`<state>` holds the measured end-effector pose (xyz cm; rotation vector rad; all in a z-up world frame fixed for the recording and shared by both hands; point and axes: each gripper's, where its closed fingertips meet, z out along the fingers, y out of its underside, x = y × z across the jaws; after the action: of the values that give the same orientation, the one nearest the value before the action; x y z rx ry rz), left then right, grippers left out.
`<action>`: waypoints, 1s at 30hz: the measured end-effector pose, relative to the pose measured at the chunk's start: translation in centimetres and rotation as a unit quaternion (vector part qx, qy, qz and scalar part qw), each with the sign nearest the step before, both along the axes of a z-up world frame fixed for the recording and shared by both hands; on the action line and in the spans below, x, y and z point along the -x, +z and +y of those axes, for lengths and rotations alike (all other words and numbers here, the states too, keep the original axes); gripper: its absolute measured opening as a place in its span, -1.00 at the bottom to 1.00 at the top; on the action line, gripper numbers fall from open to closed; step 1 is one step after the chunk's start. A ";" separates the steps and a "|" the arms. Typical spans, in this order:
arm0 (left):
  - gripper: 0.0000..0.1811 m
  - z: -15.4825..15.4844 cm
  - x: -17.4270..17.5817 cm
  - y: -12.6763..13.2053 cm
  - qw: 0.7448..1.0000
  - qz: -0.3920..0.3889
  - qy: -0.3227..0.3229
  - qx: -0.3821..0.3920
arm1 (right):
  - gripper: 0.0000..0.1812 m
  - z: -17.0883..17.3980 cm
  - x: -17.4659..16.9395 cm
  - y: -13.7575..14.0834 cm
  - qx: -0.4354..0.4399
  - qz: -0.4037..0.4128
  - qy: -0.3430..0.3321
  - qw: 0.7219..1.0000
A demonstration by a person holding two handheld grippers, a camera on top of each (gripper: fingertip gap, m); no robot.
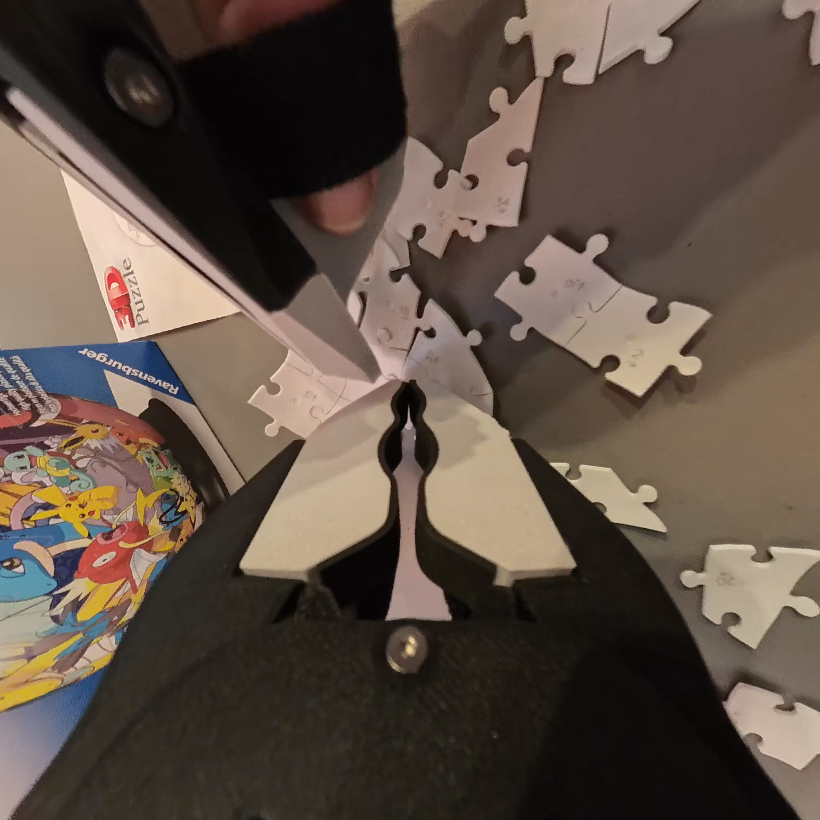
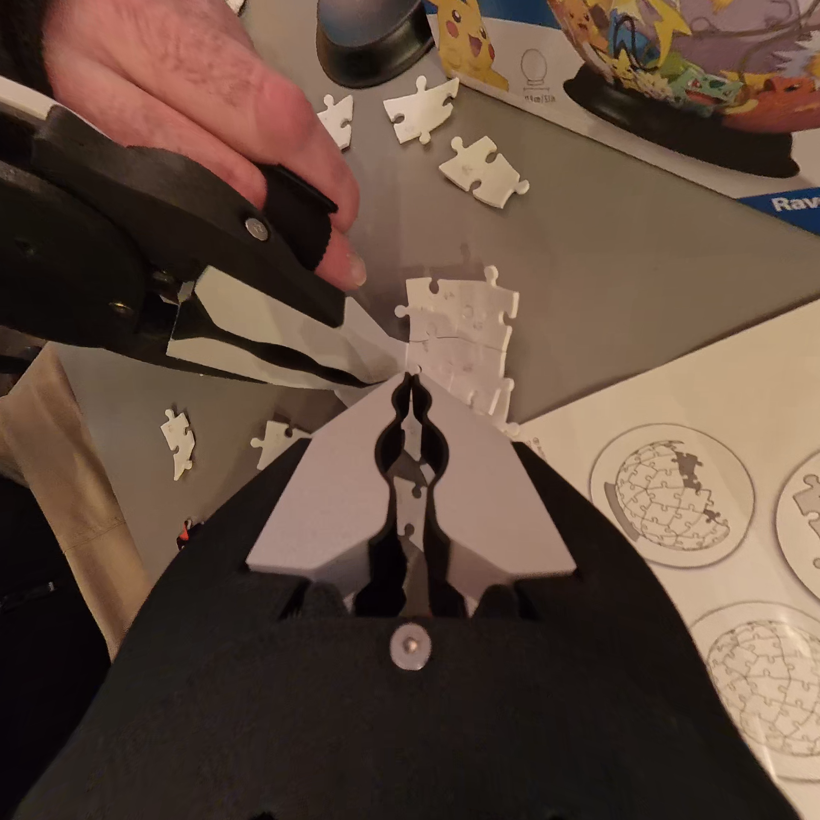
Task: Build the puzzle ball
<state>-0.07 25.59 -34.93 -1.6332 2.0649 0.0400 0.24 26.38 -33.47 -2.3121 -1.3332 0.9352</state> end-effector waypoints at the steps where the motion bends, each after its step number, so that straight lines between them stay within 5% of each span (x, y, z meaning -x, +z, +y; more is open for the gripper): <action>1: -1.00 0.0 0.0 0.0 1.000 -0.001 0.000 0.001 | -1.00 0.0 0.2 -0.2 -0.002 -0.001 0.003 1.000; 10: -1.00 0.1 0.2 0.1 1.000 -0.004 0.009 0.001 | -1.00 0.2 0.7 -1.3 -0.025 -0.023 0.018 0.999; 23: -1.00 -1.5 1.6 3.5 0.988 -0.106 0.107 0.021 | -1.00 0.1 0.6 -1.3 -0.024 -0.027 0.025 0.999; 30: -0.84 -2.9 1.4 1.3 0.991 -0.073 0.104 -0.043 | -1.00 -0.1 0.6 -1.3 0.004 -0.013 0.016 1.000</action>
<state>-1.50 22.71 -33.59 -1.7369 1.7551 0.0781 -0.36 26.33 -34.76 -2.3221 -1.3818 0.9248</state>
